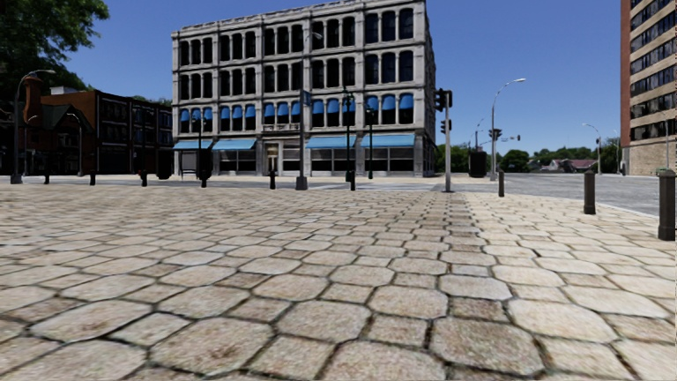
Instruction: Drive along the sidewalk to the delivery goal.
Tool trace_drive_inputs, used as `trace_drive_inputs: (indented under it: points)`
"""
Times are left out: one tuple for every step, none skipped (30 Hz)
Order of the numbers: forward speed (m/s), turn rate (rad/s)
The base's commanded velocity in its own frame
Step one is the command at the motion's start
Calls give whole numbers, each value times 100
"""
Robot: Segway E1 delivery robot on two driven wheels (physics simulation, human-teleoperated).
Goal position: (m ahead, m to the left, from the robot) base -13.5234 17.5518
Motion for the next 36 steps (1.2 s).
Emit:
trace_drive_inputs:
  points:
    - [49,68]
    - [50,68]
    - [50,68]
    - [53,68]
    - [54,68]
    - [54,68]
    - [58,68]
    - [62,68]
    - [67,68]
    - [67,68]
    - [69,68]
    - [70,68]
    - [70,68]
    - [70,68]
    - [70,68]
    - [71,68]
    - [71,68]
    - [73,68]
    - [77,68]
    - [85,68]
    - [85,68]
    - [87,68]
    - [88,68]
    - [88,68]
    - [88,68]
    - [88,68]
    - [88,68]
    - [88,68]
    - [88,68]
    - [88,68]
    - [88,68]
    - [88,68]
    - [88,68]
    - [89,68]
    - [89,68]
    - [89,68]
